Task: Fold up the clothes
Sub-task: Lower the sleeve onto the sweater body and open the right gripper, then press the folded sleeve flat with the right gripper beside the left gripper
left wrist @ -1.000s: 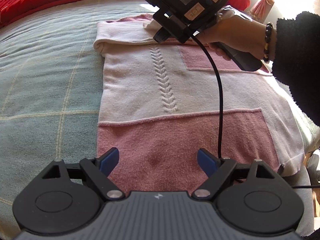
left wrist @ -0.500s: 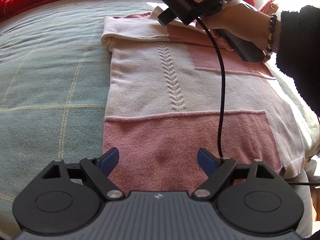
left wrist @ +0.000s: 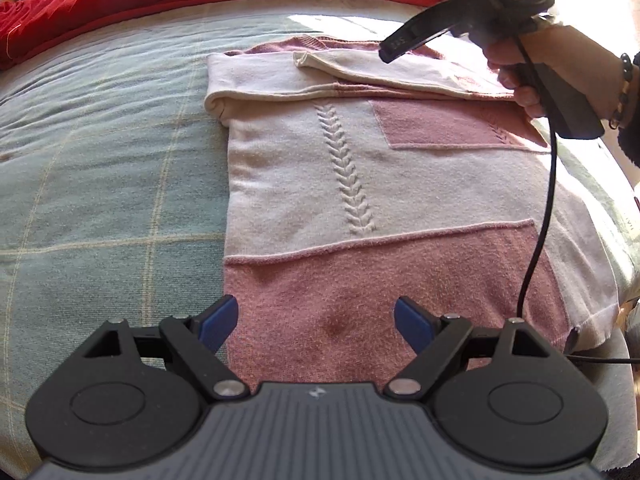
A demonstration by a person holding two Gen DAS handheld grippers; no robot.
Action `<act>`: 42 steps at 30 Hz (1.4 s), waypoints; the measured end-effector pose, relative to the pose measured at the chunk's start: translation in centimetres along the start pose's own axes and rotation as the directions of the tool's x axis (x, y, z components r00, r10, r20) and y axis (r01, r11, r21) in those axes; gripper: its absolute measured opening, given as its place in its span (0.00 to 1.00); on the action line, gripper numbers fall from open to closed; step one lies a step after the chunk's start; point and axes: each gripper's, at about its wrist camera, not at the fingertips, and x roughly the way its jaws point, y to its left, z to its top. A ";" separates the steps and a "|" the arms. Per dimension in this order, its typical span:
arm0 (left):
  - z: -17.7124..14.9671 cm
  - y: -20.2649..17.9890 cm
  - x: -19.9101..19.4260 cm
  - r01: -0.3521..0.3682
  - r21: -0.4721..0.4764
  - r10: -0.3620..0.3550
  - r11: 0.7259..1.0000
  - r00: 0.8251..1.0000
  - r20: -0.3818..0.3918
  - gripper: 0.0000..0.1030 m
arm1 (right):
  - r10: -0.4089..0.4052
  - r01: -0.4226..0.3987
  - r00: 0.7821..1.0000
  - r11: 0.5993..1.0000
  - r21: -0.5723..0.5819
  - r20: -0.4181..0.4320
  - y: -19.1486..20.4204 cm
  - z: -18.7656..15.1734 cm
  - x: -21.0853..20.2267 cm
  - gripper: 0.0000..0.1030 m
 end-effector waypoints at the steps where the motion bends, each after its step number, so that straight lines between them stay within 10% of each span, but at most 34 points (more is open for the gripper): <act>1: 0.6 -0.2 -0.1 -0.003 0.007 0.003 1.000 1.000 0.008 0.83 | 0.005 -0.005 1.000 0.999 0.048 -0.005 -1.7 -0.5 -0.4 0.40; 11: 10.0 -5.0 0.3 0.081 0.060 -0.087 0.995 0.990 0.109 0.83 | -0.002 0.007 1.000 0.883 0.470 -0.012 -18.0 -11.5 -3.4 0.53; 18: 17.6 -10.1 6.0 0.171 0.052 -0.176 0.984 0.976 0.127 0.86 | 0.068 -0.034 0.997 0.784 0.620 -0.033 -22.6 -18.5 -0.8 0.56; 33: 23.0 -16.9 16.2 0.243 0.029 -0.245 0.970 0.964 0.103 0.86 | 0.157 -0.158 0.986 0.806 0.571 0.051 -22.6 -18.3 2.5 0.57; 38: 23.0 -17.0 17.6 0.233 0.022 -0.234 0.972 0.969 0.082 0.86 | 0.063 -0.075 0.997 0.787 0.612 0.040 -23.2 -18.1 3.0 0.57; 42: 22.5 -16.7 18.6 0.192 0.039 -0.194 0.981 0.980 0.039 0.86 | -0.014 0.028 0.999 0.844 0.535 -0.030 -22.9 -18.9 3.7 0.67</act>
